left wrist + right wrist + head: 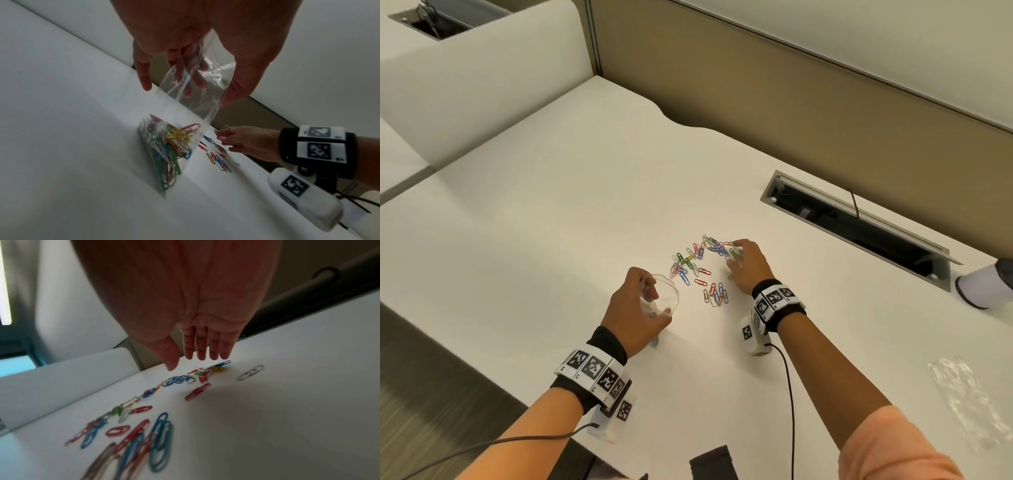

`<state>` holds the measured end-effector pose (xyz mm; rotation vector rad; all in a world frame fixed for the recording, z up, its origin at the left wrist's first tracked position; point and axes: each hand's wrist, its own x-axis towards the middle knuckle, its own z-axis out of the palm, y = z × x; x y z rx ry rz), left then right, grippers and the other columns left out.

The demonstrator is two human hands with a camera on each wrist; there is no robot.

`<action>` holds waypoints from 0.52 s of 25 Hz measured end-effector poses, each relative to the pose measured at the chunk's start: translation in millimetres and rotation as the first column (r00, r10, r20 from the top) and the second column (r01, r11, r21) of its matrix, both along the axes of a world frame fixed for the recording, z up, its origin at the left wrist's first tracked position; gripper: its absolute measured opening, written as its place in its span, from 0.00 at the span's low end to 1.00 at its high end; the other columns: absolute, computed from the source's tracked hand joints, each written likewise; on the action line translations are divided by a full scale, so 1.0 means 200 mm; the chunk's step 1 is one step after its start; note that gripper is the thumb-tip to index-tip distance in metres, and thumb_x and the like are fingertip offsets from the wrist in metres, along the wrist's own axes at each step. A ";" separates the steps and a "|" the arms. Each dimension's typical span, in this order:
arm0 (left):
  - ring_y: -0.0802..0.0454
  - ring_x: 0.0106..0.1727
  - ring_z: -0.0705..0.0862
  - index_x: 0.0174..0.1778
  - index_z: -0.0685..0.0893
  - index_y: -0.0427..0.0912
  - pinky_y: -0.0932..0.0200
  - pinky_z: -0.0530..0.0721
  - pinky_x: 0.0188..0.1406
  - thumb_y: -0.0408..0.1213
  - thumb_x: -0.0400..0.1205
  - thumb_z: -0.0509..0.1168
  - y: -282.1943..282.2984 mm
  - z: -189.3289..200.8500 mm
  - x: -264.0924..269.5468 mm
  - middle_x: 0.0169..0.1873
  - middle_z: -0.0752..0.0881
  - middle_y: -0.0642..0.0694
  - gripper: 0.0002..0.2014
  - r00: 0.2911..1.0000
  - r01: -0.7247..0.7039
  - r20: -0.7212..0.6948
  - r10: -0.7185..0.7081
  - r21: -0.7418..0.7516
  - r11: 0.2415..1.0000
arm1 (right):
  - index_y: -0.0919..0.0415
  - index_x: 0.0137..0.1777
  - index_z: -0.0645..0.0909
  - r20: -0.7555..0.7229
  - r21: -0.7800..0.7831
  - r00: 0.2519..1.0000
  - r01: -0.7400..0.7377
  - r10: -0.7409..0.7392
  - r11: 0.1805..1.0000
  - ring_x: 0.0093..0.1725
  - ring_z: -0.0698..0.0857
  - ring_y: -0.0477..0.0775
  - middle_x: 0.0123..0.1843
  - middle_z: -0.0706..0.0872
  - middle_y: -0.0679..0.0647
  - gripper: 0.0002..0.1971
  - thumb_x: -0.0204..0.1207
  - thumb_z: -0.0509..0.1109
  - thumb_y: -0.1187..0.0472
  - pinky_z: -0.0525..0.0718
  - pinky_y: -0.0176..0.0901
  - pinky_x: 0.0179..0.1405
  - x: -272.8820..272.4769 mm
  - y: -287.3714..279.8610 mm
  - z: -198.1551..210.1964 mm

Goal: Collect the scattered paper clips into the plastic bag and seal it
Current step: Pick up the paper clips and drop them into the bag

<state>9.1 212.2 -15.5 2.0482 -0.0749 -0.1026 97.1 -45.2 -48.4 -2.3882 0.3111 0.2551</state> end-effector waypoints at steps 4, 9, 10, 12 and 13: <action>0.50 0.45 0.83 0.51 0.71 0.47 0.74 0.76 0.40 0.31 0.67 0.78 0.01 -0.01 0.01 0.40 0.83 0.48 0.24 1.000 -0.010 -0.010 0.010 0.002 1.000 | 0.58 0.84 0.55 -0.104 -0.079 0.983 -0.161 0.153 0.984 0.85 0.58 0.56 0.87 0.55 0.55 0.29 0.85 0.59 0.58 0.56 0.47 0.83 0.09 0.04 -0.04; 0.50 0.45 0.83 0.51 0.71 0.46 0.74 0.77 0.39 0.30 0.67 0.78 0.01 -0.01 0.01 0.40 0.83 0.46 0.24 1.000 -0.019 -0.006 0.019 -0.009 1.000 | 0.56 0.83 0.58 -0.128 -0.138 0.946 -0.313 0.297 0.940 0.84 0.61 0.56 0.86 0.56 0.53 0.30 0.84 0.60 0.48 0.61 0.52 0.82 0.00 0.08 -0.04; 0.50 0.45 0.83 0.51 0.71 0.46 0.71 0.78 0.41 0.30 0.67 0.78 0.01 0.00 0.01 0.40 0.83 0.47 0.24 1.000 -0.017 -0.009 0.016 -0.010 1.000 | 0.55 0.83 0.58 -0.137 -0.143 0.936 -0.343 0.325 0.928 0.84 0.61 0.55 0.86 0.56 0.53 0.33 0.82 0.62 0.44 0.62 0.52 0.82 -0.04 0.08 -0.04; 0.50 0.45 0.83 0.51 0.71 0.46 0.65 0.80 0.42 0.31 0.67 0.78 -0.01 0.00 0.01 0.40 0.83 0.47 0.25 1.000 -0.002 -0.016 0.001 -0.010 1.000 | 0.54 0.83 0.58 -0.158 -0.158 0.917 -0.390 0.366 0.907 0.84 0.59 0.53 0.87 0.55 0.51 0.39 0.77 0.67 0.40 0.61 0.50 0.81 -0.14 0.09 -0.03; 0.50 0.45 0.83 0.51 0.71 0.46 0.64 0.80 0.42 0.31 0.67 0.78 -0.02 0.00 0.00 0.40 0.83 0.47 0.25 1.000 0.011 -0.019 -0.011 -0.012 1.000 | 0.53 0.83 0.57 -0.166 -0.162 0.911 -0.403 0.378 0.901 0.84 0.58 0.52 0.87 0.54 0.50 0.40 0.76 0.69 0.40 0.61 0.50 0.81 -0.18 0.10 -0.03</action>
